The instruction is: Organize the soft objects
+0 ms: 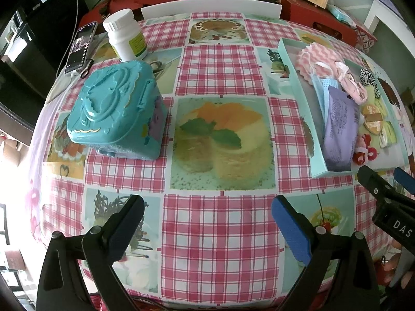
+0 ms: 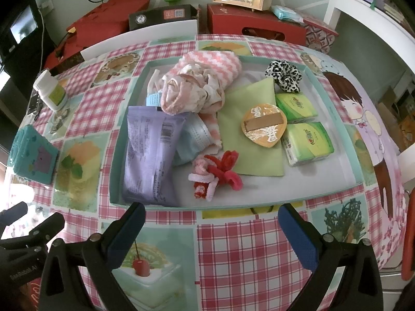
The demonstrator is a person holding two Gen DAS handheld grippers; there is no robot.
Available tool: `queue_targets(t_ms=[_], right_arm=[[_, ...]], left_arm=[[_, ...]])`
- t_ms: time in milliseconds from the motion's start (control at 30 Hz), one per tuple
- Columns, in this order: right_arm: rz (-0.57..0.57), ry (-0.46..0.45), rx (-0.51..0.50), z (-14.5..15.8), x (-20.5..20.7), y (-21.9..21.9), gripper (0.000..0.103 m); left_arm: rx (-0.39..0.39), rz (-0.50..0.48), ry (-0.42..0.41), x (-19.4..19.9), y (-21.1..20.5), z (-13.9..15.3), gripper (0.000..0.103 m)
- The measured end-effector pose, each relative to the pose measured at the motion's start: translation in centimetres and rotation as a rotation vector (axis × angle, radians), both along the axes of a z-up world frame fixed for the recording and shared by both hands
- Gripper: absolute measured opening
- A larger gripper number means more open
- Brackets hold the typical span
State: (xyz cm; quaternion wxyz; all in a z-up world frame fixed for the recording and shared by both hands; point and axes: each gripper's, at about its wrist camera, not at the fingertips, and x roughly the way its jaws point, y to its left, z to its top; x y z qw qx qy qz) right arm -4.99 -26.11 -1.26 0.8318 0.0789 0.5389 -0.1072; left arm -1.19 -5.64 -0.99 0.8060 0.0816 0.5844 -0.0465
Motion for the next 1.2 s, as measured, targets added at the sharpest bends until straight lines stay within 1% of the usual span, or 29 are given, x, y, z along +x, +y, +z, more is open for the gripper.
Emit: queue_targets(t_ms=[967, 1200], right_arm=[[0.003, 0.005, -0.003, -0.27, 0.04, 0.13, 0.103], [0.003, 0.005, -0.004, -0.29, 0.09, 0.13, 0.103]], left_arm=[[-0.01, 0.02, -0.005, 0.21, 0.25, 0.18, 0.098], [-0.012, 0.007, -0.029, -0.17, -0.09, 0.61, 0.098]])
